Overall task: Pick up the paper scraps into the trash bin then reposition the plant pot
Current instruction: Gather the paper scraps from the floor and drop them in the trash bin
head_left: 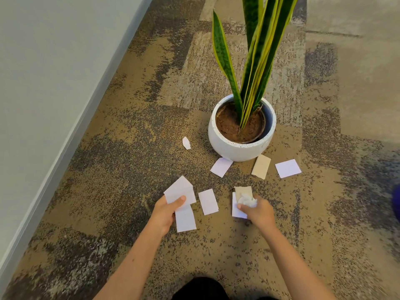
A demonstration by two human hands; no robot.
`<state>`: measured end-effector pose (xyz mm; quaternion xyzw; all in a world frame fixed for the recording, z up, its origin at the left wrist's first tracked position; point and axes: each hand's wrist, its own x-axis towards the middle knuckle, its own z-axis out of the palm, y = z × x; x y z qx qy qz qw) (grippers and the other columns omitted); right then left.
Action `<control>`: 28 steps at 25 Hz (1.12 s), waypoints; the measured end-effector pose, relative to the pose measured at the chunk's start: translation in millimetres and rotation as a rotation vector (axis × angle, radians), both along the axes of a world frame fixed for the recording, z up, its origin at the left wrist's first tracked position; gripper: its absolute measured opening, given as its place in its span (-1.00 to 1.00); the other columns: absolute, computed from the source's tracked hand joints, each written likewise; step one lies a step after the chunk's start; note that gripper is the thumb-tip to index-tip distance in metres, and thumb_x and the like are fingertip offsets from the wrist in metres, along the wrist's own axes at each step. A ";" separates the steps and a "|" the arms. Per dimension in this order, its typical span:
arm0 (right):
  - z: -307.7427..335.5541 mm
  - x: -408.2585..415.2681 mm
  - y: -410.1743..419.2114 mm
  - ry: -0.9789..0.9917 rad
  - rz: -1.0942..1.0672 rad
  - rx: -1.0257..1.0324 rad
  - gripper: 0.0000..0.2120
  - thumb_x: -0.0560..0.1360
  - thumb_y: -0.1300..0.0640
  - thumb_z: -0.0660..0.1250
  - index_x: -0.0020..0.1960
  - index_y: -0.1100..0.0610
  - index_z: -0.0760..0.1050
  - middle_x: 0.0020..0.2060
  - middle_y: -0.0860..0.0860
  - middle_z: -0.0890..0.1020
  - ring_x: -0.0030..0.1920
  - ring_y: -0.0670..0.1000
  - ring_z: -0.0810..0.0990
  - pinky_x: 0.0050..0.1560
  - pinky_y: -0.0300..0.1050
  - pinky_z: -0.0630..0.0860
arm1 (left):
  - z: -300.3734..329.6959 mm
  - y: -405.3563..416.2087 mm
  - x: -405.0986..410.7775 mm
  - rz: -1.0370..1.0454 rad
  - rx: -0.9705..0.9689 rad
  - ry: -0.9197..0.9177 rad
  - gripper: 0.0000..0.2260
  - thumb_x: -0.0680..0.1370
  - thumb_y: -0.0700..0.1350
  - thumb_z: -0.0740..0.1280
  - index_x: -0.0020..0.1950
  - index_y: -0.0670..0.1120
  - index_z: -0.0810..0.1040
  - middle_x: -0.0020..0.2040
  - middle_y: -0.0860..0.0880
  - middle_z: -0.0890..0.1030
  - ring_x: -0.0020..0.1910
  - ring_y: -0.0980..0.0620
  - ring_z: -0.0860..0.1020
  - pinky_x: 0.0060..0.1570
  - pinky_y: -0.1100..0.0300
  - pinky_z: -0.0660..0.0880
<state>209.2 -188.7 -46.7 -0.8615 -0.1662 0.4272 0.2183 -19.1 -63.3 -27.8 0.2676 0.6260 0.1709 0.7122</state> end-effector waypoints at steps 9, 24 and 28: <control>6.3 41.7 8.1 -0.029 -0.135 0.138 -0.72 0.40 0.10 0.49 -0.03 0.27 0.53 -0.25 0.10 0.56 -0.28 0.07 0.50 -0.40 -0.16 0.33 | -7.4 -18.4 63.7 -0.670 0.289 0.467 -0.50 0.46 -0.17 0.43 0.36 -0.08 0.35 0.18 -0.13 0.55 0.14 -0.11 0.52 0.04 0.09 0.48; -5.6 96.3 54.8 -0.349 0.658 0.030 -0.56 0.37 0.12 0.50 0.20 0.24 0.54 0.37 0.21 0.28 0.40 0.25 0.27 0.36 0.04 0.33 | -5.9 -13.2 85.6 -0.914 0.368 0.778 -0.53 0.47 -0.12 0.44 0.24 -0.21 0.28 0.21 -0.22 0.52 0.17 -0.22 0.52 0.04 -0.03 0.48; -3.3 86.7 47.0 -0.319 0.431 0.105 -0.64 0.36 0.24 0.50 0.12 0.25 0.54 0.14 0.15 0.35 0.10 0.17 0.47 0.18 -0.07 0.40 | -2.6 -15.6 85.9 -0.931 0.371 0.795 -0.56 0.50 -0.14 0.40 0.25 -0.20 0.25 0.13 -0.25 0.57 0.10 -0.23 0.56 -0.02 -0.03 0.50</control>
